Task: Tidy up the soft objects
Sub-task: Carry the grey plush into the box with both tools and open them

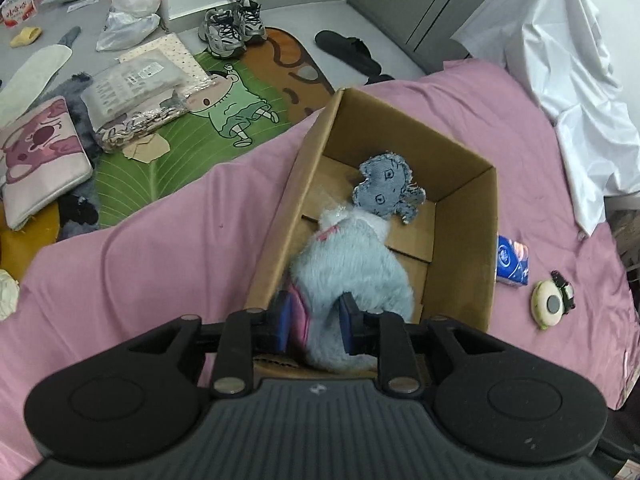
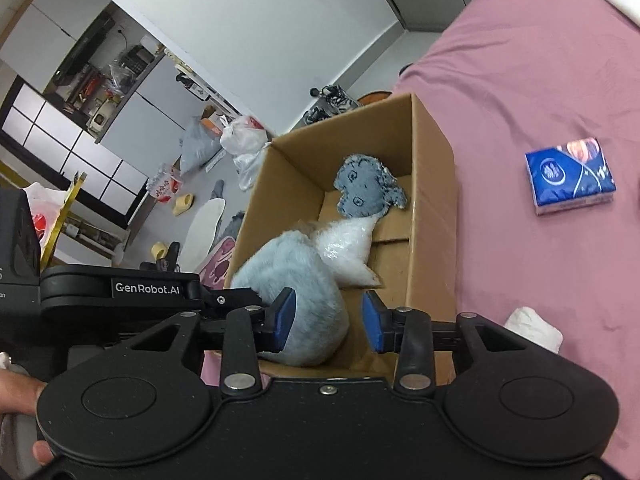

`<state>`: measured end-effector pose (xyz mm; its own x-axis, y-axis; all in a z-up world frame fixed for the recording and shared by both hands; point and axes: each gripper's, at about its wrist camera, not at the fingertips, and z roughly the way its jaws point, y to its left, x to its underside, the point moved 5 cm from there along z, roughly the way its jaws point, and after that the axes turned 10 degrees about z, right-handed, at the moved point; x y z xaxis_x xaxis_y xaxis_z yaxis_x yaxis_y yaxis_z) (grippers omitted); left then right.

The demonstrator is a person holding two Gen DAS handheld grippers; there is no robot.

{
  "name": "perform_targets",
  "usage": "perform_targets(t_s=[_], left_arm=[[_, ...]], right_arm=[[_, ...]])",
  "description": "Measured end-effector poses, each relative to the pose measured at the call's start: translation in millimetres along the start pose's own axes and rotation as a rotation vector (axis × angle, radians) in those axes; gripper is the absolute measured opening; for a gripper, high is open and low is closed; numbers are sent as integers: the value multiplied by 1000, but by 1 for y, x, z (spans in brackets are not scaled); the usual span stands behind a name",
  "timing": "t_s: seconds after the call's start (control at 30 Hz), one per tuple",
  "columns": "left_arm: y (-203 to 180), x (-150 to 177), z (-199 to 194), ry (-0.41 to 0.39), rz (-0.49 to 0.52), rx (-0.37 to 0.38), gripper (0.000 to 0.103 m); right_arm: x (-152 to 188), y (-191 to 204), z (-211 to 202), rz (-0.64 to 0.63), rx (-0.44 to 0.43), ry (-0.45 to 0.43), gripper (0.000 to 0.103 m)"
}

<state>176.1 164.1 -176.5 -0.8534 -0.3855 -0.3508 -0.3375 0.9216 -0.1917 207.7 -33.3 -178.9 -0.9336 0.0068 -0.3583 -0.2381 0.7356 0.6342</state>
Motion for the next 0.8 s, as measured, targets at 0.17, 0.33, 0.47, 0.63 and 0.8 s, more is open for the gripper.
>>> perform_targets(t_s=[0.17,0.33,0.47,0.63,0.8], left_arm=[[0,-1,-3,-4,-6,2,32],[-5,-4,-10,-25,5,4,42],[-11,-5,-15,-41,30,-12,58],[-20,-4,-23,-78,98,-72,74],[-23,-2,-31,-95,106,-100,80]], right_arm=[[2,3,-4,-11,-4,12,42],[1,6,-11,-14,-2,8,47],[-2,6,-17,-14,3,2,51],[-2,5,-22,-27,16,-12,52],[-6,6,-31,-27,12,-36,59]])
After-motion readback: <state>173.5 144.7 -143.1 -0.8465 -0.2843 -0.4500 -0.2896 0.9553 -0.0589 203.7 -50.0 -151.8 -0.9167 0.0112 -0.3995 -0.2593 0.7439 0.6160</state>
